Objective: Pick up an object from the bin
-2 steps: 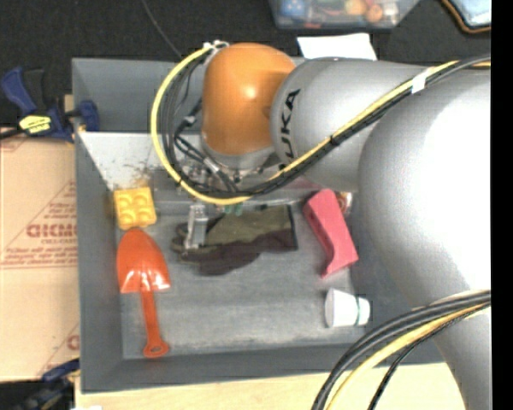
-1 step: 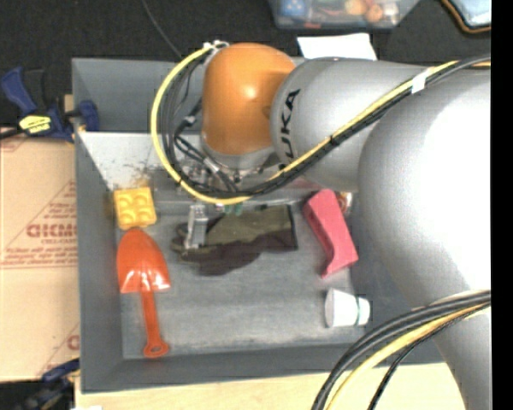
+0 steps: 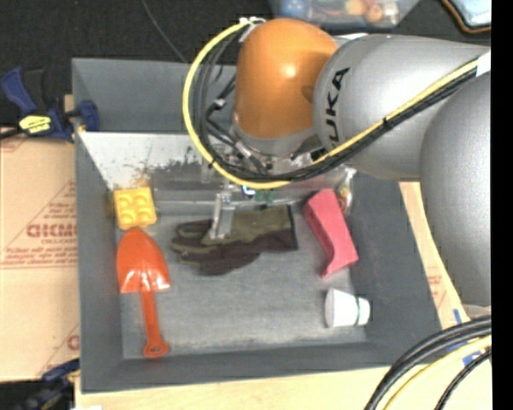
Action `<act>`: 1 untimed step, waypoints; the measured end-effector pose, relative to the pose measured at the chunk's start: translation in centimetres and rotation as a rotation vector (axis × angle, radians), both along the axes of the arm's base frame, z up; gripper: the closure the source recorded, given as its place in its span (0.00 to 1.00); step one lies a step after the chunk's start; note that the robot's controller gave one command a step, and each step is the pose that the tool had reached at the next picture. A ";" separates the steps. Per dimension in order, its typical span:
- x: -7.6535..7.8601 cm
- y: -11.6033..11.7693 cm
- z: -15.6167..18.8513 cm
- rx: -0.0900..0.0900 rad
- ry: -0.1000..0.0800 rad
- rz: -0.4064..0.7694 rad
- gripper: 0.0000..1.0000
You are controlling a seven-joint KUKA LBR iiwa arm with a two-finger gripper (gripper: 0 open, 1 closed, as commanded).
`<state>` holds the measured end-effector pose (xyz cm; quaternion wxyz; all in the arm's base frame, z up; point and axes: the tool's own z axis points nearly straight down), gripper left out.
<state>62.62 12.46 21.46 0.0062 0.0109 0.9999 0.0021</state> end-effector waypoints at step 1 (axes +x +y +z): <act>1.4 -1.0 2.2 -0.002 0.010 0.003 0.00</act>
Offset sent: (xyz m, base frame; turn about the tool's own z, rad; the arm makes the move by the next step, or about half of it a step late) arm 0.0071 -0.0524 -0.0491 -0.1721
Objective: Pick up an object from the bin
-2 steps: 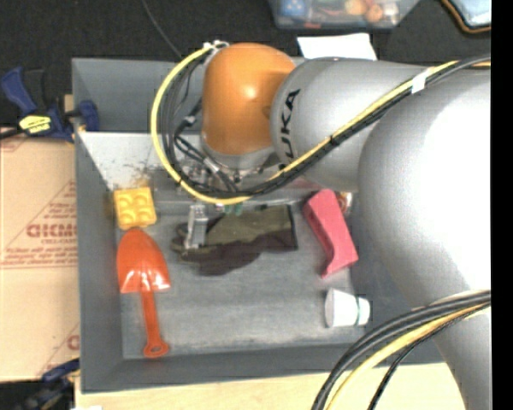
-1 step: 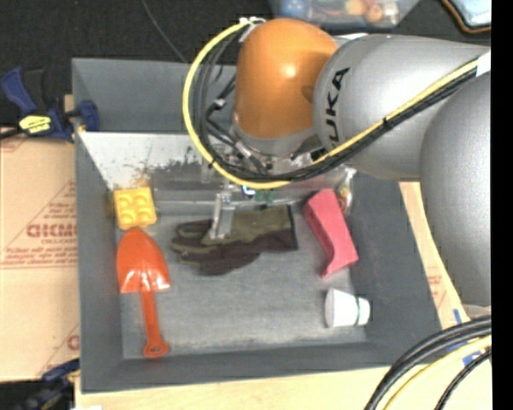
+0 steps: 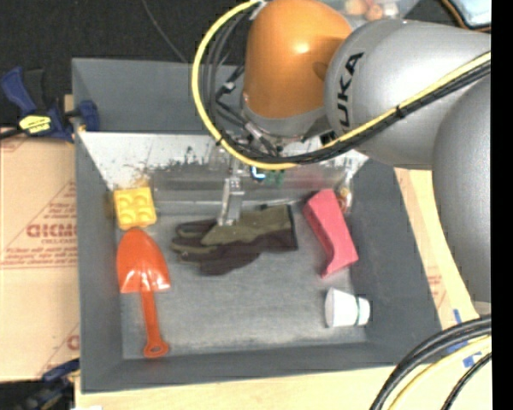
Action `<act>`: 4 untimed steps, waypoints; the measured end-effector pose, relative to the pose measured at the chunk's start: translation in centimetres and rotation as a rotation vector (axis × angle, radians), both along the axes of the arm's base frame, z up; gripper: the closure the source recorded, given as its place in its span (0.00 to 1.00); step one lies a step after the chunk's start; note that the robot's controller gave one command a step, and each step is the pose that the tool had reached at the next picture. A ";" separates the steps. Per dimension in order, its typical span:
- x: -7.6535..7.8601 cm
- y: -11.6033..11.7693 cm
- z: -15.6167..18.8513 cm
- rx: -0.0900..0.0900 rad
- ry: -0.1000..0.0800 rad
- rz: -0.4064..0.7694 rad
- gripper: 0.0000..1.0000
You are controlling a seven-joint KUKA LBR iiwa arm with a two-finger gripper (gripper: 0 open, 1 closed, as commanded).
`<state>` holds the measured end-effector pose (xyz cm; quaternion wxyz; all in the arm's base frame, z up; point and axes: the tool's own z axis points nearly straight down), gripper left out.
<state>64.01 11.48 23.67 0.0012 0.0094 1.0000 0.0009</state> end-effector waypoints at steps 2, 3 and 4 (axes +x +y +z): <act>-0.5 -4.4 -7.0 0.000 -0.005 0.166 1.00; 1.4 -4.6 -5.3 -0.002 -0.012 0.201 1.00; 0.0 -4.3 -13.3 -0.001 -0.003 0.257 1.00</act>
Offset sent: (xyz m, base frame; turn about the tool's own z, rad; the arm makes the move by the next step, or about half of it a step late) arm 0.0000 0.0000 0.0000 0.0000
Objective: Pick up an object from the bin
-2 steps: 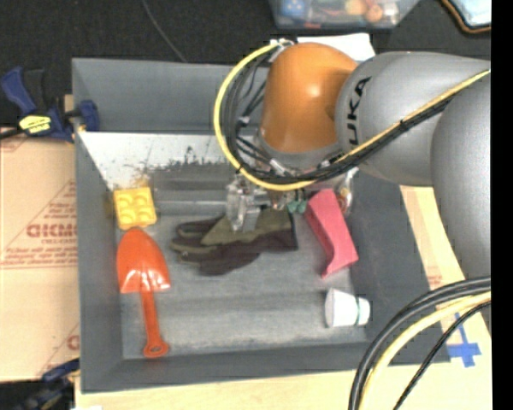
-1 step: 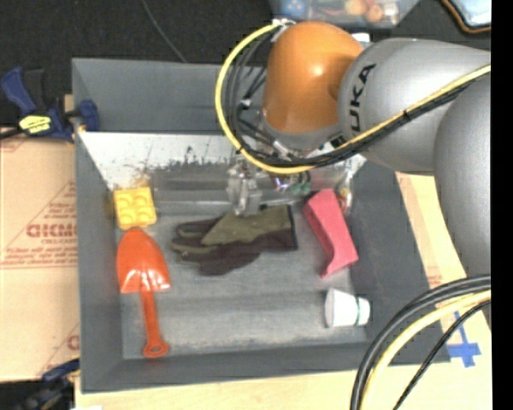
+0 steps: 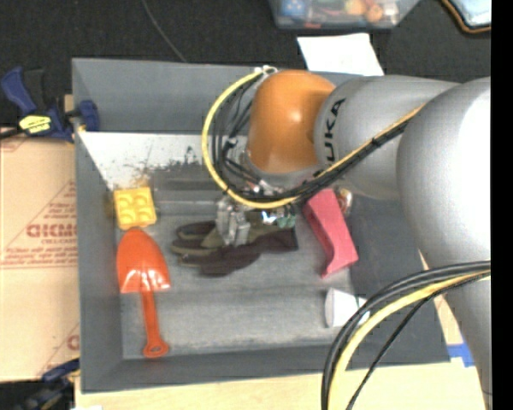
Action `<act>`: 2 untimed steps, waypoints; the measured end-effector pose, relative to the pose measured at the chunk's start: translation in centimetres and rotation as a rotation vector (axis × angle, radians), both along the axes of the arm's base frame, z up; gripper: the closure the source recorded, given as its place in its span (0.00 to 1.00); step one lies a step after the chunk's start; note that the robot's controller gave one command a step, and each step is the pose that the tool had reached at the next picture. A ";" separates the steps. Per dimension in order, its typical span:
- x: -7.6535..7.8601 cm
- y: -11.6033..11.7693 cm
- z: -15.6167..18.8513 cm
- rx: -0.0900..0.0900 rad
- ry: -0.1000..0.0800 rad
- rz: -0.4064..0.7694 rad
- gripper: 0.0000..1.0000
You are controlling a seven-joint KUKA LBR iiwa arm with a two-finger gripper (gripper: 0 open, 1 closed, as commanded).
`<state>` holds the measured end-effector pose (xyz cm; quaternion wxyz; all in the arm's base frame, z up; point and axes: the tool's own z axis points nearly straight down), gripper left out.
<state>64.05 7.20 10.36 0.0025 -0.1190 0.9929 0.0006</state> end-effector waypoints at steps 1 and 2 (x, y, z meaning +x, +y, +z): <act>0.1 -0.1 0.7 0.000 -0.006 0.019 1.00; 0.2 -1.0 1.3 0.001 -0.010 0.046 1.00</act>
Offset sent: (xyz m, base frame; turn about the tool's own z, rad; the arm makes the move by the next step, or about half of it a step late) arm 0.0014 -0.0411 0.0182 0.3087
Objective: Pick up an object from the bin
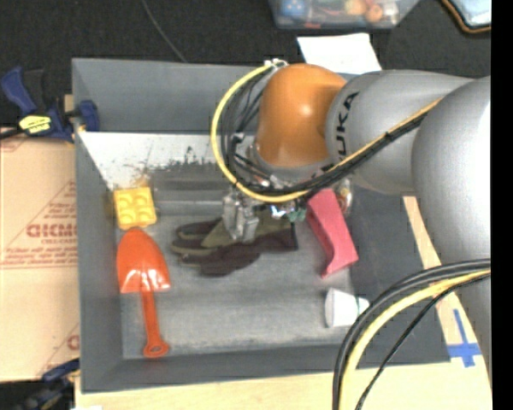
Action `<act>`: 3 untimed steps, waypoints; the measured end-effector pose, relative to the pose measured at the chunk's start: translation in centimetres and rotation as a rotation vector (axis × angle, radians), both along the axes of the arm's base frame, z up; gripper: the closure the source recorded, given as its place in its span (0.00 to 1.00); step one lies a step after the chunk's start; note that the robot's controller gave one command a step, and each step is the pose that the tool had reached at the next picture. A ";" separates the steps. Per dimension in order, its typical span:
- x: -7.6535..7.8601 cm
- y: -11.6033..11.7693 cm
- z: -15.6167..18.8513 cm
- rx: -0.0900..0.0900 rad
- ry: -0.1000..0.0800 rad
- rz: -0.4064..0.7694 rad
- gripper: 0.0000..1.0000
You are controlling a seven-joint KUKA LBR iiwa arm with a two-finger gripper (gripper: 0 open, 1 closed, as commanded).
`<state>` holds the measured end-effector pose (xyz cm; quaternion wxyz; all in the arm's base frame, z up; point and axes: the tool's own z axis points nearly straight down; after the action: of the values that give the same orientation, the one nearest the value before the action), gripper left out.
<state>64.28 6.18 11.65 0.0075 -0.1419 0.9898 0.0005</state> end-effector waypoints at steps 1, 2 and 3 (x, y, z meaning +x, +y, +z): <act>-0.8 -0.3 2.0 0.001 0.007 -0.048 1.00; -0.5 3.0 2.6 0.000 0.002 0.159 1.00; -0.8 -0.8 -2.3 -0.004 -0.005 0.162 1.00</act>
Offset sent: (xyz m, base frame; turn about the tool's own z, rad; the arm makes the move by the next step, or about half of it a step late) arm -0.0063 0.0301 0.0257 -0.1595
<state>63.53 5.43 9.34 0.0095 -0.2215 0.9751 -0.0010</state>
